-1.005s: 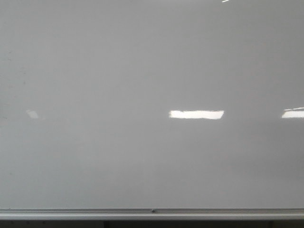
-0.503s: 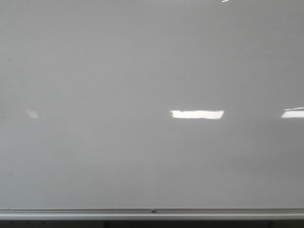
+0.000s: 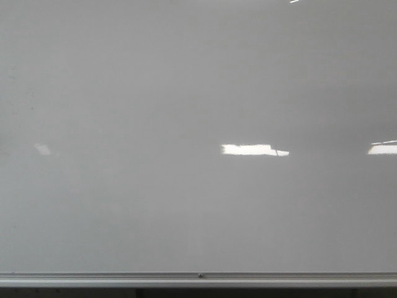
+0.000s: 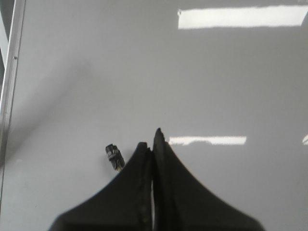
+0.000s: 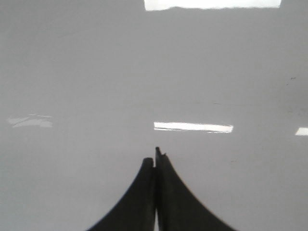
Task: Write number 4 on whiteboard
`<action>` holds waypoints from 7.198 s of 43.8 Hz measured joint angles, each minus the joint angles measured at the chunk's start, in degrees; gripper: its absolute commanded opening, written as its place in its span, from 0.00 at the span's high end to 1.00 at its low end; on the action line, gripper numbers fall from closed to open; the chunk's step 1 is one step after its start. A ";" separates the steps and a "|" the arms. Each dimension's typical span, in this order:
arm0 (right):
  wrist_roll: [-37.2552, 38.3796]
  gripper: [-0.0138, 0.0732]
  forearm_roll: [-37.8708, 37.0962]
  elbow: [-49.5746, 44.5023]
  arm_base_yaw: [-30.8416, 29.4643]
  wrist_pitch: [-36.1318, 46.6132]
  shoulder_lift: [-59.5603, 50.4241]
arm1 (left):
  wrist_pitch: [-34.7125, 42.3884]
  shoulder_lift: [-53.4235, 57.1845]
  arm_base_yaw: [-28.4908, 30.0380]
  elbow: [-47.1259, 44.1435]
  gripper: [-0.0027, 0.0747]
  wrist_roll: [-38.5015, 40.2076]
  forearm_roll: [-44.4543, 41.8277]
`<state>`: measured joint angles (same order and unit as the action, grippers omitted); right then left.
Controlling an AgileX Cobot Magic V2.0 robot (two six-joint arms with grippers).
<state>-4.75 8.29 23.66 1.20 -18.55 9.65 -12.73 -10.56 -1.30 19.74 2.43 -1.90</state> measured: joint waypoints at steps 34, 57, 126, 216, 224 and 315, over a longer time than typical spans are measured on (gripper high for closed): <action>0.00 0.28 0.00 2.16 0.00 -1.28 7.60 | -2.51 -8.70 0.00 1.95 0.13 0.00 -0.31; 0.00 0.28 0.00 2.16 0.00 -1.28 7.60 | 7.43 -44.34 0.00 7.70 0.13 1.47 16.14; 0.00 0.28 0.00 2.16 0.00 0.42 7.60 | 17.43 -80.22 3.48 22.60 0.99 1.59 18.44; -33.23 0.59 15.56 27.65 47.67 -14.37 52.99 | -27.47 -58.72 -55.61 34.59 0.99 -36.07 5.80; -33.23 0.92 15.87 27.86 47.67 -14.65 53.46 | -27.50 -58.72 -55.61 34.59 0.99 -36.43 4.46; -25.13 0.91 19.87 28.10 7.84 -6.76 55.07 | -27.96 -58.60 -50.73 34.59 0.99 -32.57 4.28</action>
<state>-29.88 28.16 51.76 9.04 -25.31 64.73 -40.69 -69.17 -52.03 54.33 -30.14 2.38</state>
